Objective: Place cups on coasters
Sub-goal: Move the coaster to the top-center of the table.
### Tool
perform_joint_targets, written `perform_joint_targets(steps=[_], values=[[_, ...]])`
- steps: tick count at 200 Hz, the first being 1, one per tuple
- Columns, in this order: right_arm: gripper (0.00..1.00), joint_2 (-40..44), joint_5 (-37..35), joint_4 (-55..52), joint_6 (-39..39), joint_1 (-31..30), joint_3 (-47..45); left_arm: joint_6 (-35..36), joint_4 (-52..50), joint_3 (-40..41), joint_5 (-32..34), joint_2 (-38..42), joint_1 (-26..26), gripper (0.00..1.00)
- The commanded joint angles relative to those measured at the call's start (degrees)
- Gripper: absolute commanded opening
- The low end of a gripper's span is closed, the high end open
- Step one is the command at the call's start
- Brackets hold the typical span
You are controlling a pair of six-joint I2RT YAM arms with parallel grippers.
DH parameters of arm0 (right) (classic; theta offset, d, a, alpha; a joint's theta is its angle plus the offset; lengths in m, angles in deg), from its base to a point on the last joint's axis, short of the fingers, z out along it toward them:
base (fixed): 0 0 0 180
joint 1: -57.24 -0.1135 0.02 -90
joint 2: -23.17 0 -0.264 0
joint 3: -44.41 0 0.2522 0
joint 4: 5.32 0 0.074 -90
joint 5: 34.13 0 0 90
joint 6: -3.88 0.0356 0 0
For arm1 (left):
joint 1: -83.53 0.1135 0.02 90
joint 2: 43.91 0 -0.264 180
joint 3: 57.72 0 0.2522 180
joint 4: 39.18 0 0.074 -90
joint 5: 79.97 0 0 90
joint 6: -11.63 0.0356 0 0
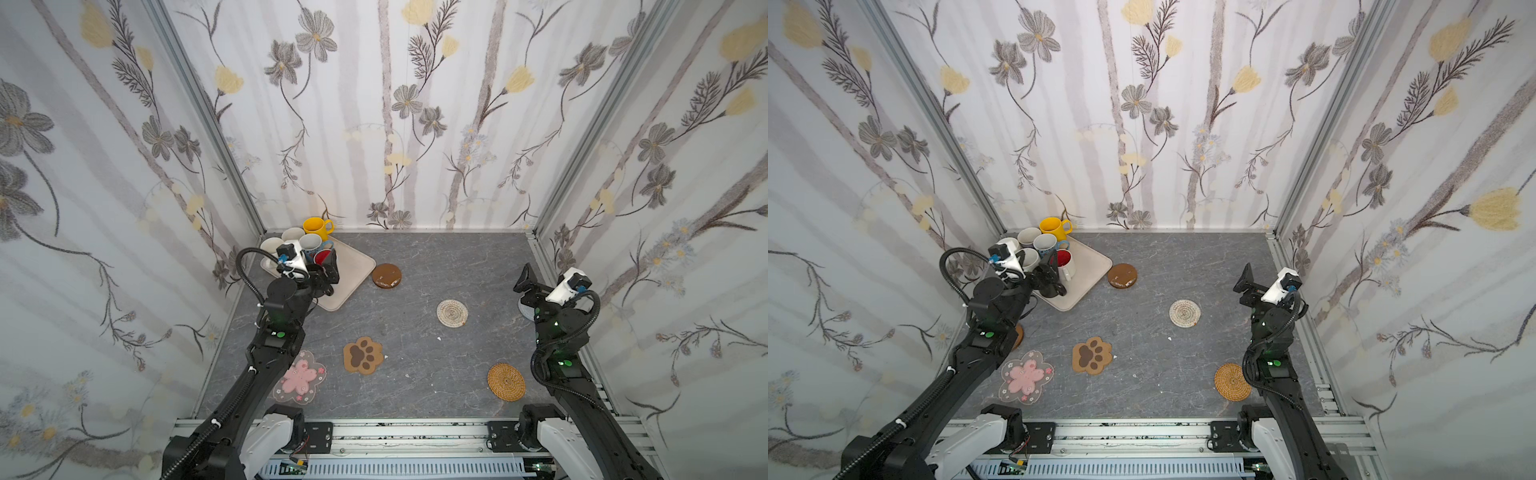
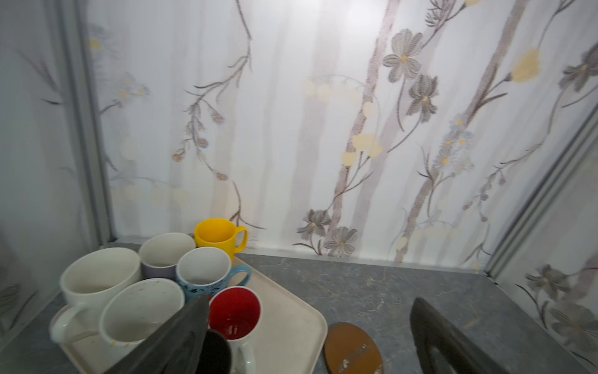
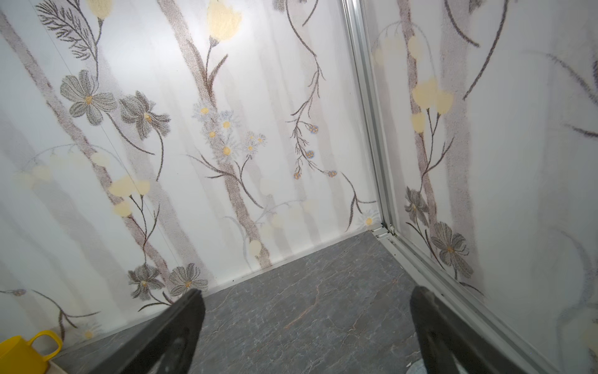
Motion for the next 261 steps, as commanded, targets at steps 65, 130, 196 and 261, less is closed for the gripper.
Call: perform_joint_targets(steps=[65, 130, 196, 261], values=[[1.00, -1.2, 18.8, -19.0, 10.2, -1.7, 6.0, -9.1, -22.2, -19.9, -0.7, -22.1, -13.9, 1.00], [0.94, -7.0, 18.0, -14.9, 13.2, -3.4, 6.7, -13.7, -22.3, -25.9, 7.2, -40.2, -13.9, 0.82], [1.00, -14.4, 20.7, -2.6, 15.2, -4.0, 6.6, -18.9, -22.0, -30.8, 3.7, -53.0, -11.6, 0.79], [1.00, -17.6, 22.2, 1.3, 15.8, -4.5, 6.7, -20.5, -21.7, -34.6, -0.7, -59.0, -8.6, 0.77]])
